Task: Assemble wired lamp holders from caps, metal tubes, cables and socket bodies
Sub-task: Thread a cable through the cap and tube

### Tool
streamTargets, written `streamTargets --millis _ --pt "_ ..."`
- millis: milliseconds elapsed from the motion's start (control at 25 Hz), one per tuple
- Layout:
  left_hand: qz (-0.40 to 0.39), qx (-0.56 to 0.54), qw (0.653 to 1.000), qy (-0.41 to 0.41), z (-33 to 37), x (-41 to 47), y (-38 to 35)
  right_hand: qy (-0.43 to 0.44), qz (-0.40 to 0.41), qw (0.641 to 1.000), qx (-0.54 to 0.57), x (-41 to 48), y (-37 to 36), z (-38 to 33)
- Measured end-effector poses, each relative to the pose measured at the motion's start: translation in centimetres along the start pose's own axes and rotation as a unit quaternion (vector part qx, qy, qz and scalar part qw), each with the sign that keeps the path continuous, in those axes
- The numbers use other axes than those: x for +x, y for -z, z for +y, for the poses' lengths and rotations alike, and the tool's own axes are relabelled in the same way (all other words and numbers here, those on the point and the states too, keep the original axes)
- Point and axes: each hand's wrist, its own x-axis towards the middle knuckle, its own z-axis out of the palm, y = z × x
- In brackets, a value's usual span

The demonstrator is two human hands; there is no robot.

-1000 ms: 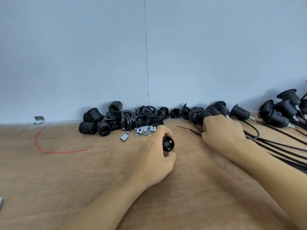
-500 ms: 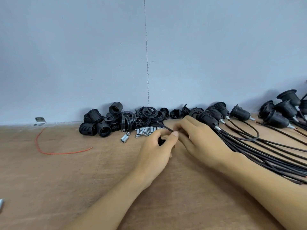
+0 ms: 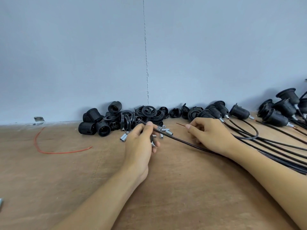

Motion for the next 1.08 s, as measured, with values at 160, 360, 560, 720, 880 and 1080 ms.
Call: streamTargets --millis 160,360,560,720,880,1080 --pt "0.128 -0.085 0.988 0.034 1.1 1.8 2.1 0.014 0.001 0.999 -0.049 -0.1 -0.2 0.3" --pt "0.121 -0.180 0.973 0.081 1.1 2.2 2.3 0.002 -0.034 0.999 0.032 -0.2 0.0 -1.1" --pt "0.133 -0.255 0.955 0.070 1.8 2.2 2.2 0.093 0.282 0.948 -0.114 -0.7 0.2 -2.4" --pt "0.093 -0.318 0.939 0.090 2.3 1.9 2.2 0.133 0.171 0.975 0.051 -1.0 -0.1 -3.1" --pt "0.004 -0.260 0.960 0.107 1.7 0.9 1.0 -0.029 -0.105 0.966 0.235 -1.4 -1.9 -4.2" --pt "-0.089 0.151 0.982 -0.066 -0.1 -0.4 0.1 -0.087 -0.127 0.862 0.483 -0.6 -2.0 -3.7"
